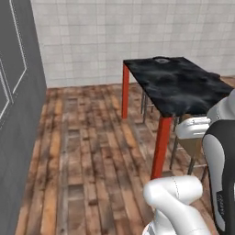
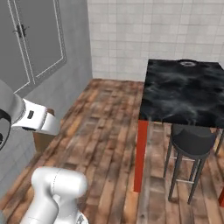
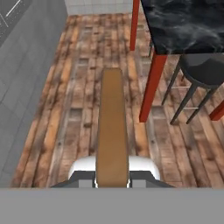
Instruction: Start the toaster. Once the lever pops up, take the bread to the plate on the dining counter.
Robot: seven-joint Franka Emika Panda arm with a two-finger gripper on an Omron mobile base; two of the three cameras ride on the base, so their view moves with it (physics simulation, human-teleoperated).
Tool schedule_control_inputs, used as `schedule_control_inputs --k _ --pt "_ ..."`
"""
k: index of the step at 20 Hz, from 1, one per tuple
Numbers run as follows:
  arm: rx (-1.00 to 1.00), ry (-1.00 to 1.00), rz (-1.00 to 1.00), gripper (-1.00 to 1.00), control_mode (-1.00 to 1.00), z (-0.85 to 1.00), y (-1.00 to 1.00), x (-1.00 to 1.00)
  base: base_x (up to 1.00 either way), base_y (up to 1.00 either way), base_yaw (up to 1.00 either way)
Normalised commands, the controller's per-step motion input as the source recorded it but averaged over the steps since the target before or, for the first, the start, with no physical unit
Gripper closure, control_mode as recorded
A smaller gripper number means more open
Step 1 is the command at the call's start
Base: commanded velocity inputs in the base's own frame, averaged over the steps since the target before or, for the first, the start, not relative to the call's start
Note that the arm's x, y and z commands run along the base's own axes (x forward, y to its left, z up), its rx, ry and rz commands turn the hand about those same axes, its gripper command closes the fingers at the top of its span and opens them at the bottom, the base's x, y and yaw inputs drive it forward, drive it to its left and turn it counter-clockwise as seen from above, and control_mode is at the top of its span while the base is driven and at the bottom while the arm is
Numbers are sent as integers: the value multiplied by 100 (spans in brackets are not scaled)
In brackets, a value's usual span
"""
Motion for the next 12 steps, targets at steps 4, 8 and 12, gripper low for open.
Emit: schedule_control_inputs --k 4,8,12 --pt "0 0 0 100 100 0 0 0 100 56 -23" --pt "0 0 0 100 100 0 0 0 100 51 -23" --pt "0 0 0 100 100 0 0 0 100 41 -22"
